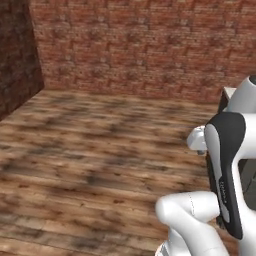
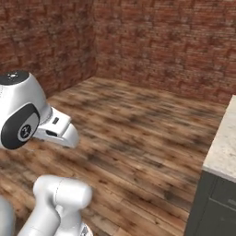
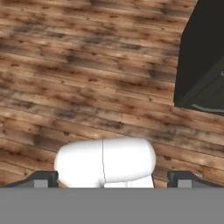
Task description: Place two dumplings into each of the tupperware containers and then place the containers in the fridge.
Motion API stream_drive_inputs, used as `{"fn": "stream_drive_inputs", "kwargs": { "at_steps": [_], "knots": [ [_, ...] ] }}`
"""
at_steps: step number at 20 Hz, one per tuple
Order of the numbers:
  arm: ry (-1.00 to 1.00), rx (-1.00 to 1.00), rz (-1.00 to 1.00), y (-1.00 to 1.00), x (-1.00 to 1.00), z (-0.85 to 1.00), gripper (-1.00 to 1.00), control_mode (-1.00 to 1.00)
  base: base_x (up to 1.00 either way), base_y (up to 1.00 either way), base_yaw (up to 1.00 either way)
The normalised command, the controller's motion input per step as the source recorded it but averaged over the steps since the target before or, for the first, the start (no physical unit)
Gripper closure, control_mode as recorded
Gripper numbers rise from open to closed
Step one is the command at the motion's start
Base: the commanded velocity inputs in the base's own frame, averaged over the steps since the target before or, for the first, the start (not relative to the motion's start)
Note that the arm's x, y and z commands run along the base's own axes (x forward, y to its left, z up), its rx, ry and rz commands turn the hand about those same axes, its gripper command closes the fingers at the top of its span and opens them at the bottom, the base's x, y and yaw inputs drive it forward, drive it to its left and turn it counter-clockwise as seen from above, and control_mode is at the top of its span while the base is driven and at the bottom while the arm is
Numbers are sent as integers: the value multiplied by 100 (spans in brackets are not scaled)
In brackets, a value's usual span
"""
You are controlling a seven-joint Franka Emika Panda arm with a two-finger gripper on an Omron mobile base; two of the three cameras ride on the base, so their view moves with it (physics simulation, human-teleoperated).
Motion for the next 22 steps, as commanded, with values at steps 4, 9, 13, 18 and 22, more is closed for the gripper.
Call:
{"fn": "stream_drive_inputs", "kwargs": {
  "at_steps": [4, 9, 13, 18, 22],
  "knots": [
    [0, 0, 0, 0, 0, 0, -100, 100, 88, 100, -34],
    [0, 0, 0, 0, 0, 0, -100, 100, 100, 98, -31],
    [0, 0, 0, 0, 0, 0, -100, 100, 100, 93, -42],
    [0, 0, 0, 0, 0, 0, -100, 100, 87, 74, -65],
    [0, 0, 0, 0, 0, 0, -100, 100, 72, 67, -73]
  ]
}}
